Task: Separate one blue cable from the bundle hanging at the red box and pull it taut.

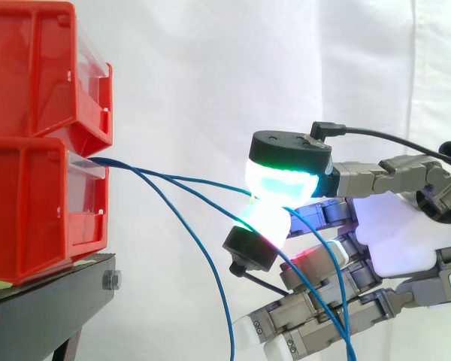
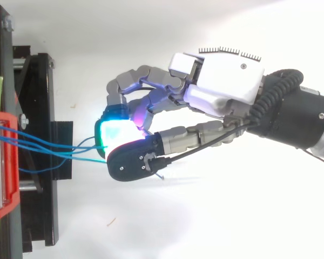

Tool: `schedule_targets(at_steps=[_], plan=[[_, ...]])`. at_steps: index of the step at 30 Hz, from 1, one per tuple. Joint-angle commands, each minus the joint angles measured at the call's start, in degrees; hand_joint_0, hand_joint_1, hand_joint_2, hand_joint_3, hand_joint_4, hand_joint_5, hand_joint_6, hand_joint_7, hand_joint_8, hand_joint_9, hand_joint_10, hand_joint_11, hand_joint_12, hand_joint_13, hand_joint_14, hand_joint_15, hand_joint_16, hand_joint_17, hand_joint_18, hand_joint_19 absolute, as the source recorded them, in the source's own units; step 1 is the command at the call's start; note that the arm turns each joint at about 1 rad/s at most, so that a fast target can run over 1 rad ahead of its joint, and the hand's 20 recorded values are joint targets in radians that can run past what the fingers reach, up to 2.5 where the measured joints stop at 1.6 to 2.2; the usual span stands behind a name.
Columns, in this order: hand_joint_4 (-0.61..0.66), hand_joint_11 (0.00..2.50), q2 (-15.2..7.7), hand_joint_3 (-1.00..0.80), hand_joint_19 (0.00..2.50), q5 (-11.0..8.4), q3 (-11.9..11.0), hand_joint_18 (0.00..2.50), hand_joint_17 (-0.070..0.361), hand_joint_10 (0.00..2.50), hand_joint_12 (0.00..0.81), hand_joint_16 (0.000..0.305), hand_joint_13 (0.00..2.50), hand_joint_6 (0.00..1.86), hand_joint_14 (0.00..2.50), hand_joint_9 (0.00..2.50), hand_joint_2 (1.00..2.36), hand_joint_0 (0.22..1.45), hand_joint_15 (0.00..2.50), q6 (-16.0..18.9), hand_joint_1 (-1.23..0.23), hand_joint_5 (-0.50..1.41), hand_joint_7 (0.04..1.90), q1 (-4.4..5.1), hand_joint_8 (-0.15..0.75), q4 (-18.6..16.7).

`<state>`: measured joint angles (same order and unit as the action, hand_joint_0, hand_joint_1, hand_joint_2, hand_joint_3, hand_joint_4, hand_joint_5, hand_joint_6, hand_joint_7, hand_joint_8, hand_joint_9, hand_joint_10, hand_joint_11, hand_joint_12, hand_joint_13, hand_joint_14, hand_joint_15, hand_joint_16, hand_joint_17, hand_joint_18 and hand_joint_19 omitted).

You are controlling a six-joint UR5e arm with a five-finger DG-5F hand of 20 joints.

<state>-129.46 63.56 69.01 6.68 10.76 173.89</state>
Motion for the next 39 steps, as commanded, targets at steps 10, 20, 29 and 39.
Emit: schedule_targets(at_steps=[10, 20, 29, 39], plan=[[-0.32, 1.44, 0.0, -0.07, 0.13, 0.07, 0.1, 0.45, 0.067, 0.01, 0.273, 0.030, 0.55, 0.94, 0.01, 0.84, 1.03, 0.68, 0.33, 0.0, -0.77, -0.19, 1.32, 0.05, 0.304, -0.1], [-0.30, 1.43, 0.0, -0.06, 0.16, -0.28, 0.1, 0.46, 0.067, 0.83, 0.281, 0.030, 0.60, 0.94, 0.02, 0.79, 1.03, 0.68, 0.42, -0.1, -0.77, -0.19, 1.32, 0.05, 0.292, -0.4], [-0.29, 1.40, 0.0, -0.07, 0.17, -0.28, 0.0, 0.47, 0.068, 0.74, 0.286, 0.030, 0.61, 0.94, 0.02, 0.81, 1.03, 0.67, 0.42, 0.0, -0.77, -0.19, 1.31, 0.05, 0.295, -0.4], [-0.28, 1.56, 0.0, -0.07, 0.17, -0.37, 0.0, 0.48, 0.070, 0.00, 0.290, 0.031, 0.61, 0.94, 0.01, 0.96, 1.02, 0.67, 0.39, 0.0, -0.77, -0.19, 1.31, 0.14, 0.315, -0.4]])
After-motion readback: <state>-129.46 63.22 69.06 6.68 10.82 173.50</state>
